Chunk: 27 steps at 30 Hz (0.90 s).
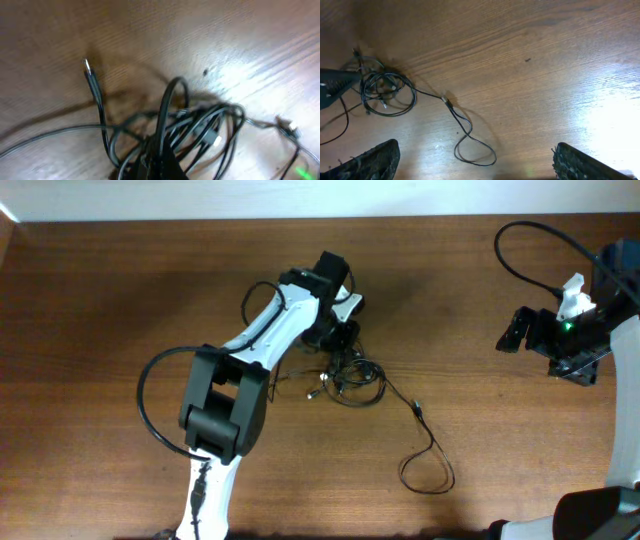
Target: Untangle cables
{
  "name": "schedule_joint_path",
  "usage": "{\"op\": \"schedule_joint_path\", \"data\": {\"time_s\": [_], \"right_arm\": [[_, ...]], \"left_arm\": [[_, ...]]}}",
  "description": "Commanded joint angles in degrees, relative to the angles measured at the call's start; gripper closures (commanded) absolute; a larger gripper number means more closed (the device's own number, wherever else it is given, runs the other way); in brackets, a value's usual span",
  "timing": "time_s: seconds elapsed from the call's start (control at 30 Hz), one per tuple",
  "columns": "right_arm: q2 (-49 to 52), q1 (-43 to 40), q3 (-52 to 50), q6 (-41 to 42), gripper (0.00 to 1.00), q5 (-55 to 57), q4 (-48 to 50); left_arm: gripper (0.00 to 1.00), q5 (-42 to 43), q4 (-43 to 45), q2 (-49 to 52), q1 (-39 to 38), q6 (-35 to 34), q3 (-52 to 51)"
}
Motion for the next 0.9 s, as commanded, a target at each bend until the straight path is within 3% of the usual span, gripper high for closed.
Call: {"op": "schedule_joint_path", "data": {"time_s": [0.0,0.13,0.3,0.4,0.5,0.6,0.67,0.73,0.77,0.8,0.87], "right_arm": [[0.04,0.26,0.33,-0.17,0.01,-4.50,0.48],[0.04,7.61,0.33,-0.50,0.01,-14.21,5.57],[0.11,14.99,0.33,0.07,0.03,-21.14,15.45],[0.11,16.96,0.33,-12.17,0.10,-21.86,20.63],[0.15,17.07,0.33,-33.11,0.13,-30.01,21.62],[1.55,18.91,0.31,-40.28,0.18,-31.45,21.38],[3.63,20.37,0.28,-40.63,0.32,-31.47,21.40],[5.46,20.68,0.26,-40.39,0.73,-33.09,21.29],[5.42,20.61,0.33,-40.35,0.87,-34.05,21.24],[4.87,19.58,0.63,-37.51,0.96,-36.72,21.20],[2.82,16.24,1.01,-31.30,0.96,-39.26,21.18]], "left_arm": [[1.00,0.81,-12.98,0.00,1.14,-0.52,18.69],[1.00,3.87,-27.58,0.00,1.16,-0.28,42.23],[1.00,20.20,-31.43,0.00,2.47,-0.37,54.03],[1.00,26.97,-34.42,0.00,3.96,-0.35,54.03],[1.00,30.01,-38.21,0.00,4.00,-0.28,54.03],[1.00,36.39,-38.60,0.00,4.00,-0.11,54.03],[1.00,37.00,-38.88,0.00,4.00,-0.13,54.03],[1.00,36.89,-38.86,0.00,4.22,-0.13,54.03],[1.00,35.60,-38.73,0.00,5.09,-0.13,54.03],[1.00,28.98,-38.75,0.00,6.36,-0.20,54.03],[1.00,16.63,-38.75,0.00,7.98,-2.27,54.01]]}}
